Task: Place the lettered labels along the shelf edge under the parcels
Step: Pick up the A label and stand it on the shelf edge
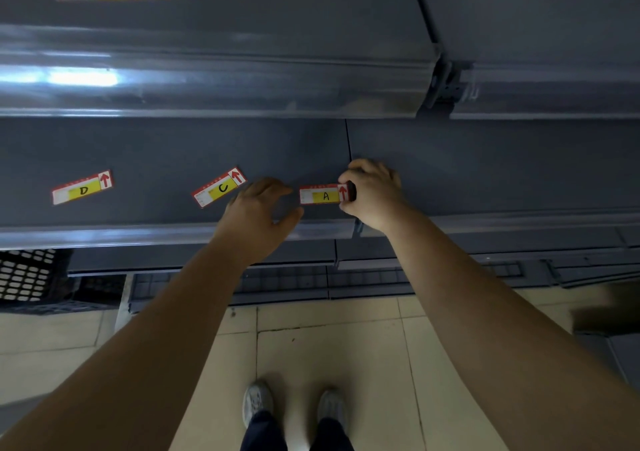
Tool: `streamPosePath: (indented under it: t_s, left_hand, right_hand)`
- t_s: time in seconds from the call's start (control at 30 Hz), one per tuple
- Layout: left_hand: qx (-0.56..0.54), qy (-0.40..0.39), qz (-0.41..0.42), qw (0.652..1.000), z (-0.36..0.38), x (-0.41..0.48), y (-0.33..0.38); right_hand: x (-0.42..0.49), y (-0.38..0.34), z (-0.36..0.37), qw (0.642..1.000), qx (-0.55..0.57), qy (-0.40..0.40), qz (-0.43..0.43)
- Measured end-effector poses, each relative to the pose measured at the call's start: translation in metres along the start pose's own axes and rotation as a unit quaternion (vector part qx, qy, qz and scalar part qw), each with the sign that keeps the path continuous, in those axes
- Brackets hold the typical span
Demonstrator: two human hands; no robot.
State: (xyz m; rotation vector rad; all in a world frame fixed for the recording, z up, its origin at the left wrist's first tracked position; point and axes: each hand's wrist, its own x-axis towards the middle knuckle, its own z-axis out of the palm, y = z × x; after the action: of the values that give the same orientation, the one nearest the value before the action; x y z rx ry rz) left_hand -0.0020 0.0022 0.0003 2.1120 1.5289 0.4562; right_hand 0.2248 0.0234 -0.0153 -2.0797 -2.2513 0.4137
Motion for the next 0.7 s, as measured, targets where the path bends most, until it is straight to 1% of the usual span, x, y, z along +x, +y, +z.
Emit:
streamPosePath:
  t_s: [0.07, 0.17, 0.23, 0.3, 0.47, 0.57, 0.7]
  left_hand:
    - [0.003, -0.002, 0.001, 1.000, -0.001, 0.001, 0.000]
    - [0.006, -0.009, -0.002, 1.000, 0.000, 0.003, -0.001]
    - [0.010, -0.010, -0.003, 1.000, 0.000, 0.004, -0.001]
    - [0.012, -0.009, 0.001, 1.000, 0.001, 0.003, -0.001]
    - [-0.002, -0.001, -0.003, 1.000, 0.001, 0.002, -0.001]
    - [-0.004, 0.012, 0.006, 1.000, 0.000, 0.001, -0.001]
    - [0.002, 0.002, 0.001, 1.000, 0.002, 0.004, -0.004]
  right_hand:
    - [0.002, 0.002, -0.002, 1.000, -0.001, -0.011, 0.008]
    - [0.006, 0.005, -0.005, 0.998, -0.012, -0.052, 0.012]
    - [0.008, 0.006, -0.007, 0.998, -0.009, -0.062, 0.010]
    - [0.007, 0.006, -0.007, 0.999, -0.011, -0.052, 0.000]
    - [0.002, 0.006, 0.002, 0.999, -0.015, 0.005, -0.035]
    - [0.001, 0.005, 0.005, 0.998, -0.030, 0.014, -0.054]
    - [-0.002, 0.006, 0.005, 0.998, -0.011, 0.035, -0.061]
